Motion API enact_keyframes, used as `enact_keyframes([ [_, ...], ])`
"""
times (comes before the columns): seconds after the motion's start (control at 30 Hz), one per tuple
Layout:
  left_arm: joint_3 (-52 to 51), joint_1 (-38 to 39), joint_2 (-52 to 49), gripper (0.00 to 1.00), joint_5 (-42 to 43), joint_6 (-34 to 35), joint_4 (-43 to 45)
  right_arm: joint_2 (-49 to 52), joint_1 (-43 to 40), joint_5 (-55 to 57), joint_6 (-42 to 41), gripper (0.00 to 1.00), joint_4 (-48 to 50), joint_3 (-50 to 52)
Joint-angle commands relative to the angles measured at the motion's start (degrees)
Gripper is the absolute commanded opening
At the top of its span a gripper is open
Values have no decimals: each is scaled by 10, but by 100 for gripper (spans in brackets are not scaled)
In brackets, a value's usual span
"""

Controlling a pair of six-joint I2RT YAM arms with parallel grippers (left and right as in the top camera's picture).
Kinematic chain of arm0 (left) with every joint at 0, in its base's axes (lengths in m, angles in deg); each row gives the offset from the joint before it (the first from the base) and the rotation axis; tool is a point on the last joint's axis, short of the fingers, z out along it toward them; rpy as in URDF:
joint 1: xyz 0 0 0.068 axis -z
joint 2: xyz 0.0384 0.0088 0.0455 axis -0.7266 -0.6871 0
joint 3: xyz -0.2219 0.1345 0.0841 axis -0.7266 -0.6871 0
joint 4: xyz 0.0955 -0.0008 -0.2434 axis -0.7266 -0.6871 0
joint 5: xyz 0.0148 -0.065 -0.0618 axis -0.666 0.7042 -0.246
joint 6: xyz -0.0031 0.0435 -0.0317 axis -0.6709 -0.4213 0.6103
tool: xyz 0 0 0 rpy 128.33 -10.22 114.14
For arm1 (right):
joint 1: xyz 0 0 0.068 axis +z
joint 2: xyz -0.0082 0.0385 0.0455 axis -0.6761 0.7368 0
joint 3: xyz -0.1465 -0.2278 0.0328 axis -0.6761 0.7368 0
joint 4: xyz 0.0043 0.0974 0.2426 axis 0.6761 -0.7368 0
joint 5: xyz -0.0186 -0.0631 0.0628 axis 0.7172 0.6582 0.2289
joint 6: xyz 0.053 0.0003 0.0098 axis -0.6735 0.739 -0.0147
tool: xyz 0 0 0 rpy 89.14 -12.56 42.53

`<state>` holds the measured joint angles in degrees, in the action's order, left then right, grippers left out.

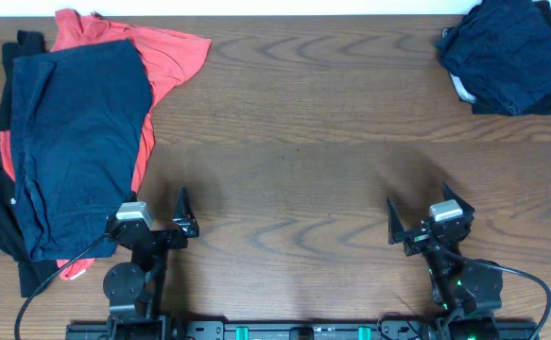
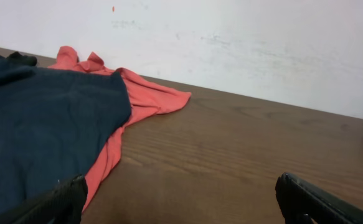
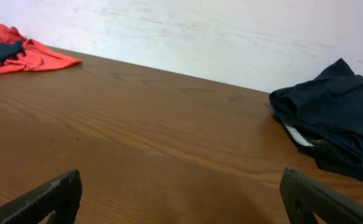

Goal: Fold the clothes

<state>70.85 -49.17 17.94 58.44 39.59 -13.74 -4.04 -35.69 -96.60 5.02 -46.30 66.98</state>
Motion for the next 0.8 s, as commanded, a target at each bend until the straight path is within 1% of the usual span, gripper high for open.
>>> enact_keyframes([
  [0.0,-7,-1,0,98,-1,-10,-25,-3,-5,15,6,99,-2,2],
  [0.03,-7,-1,0,98,-12,-10,-25,-3,-5,15,6,99,-2,2],
  [0.2,-7,-1,0,98,-16,-10,-25,-3,-5,45,6,99,5,2],
  [0.63,-7,-1,0,98,-22,-10,-27,-3,-5,47,6,99,0,2],
  [0.77,-7,-1,0,98,-49,-10,-27,-3,-5,47,7,99,0,2],
])
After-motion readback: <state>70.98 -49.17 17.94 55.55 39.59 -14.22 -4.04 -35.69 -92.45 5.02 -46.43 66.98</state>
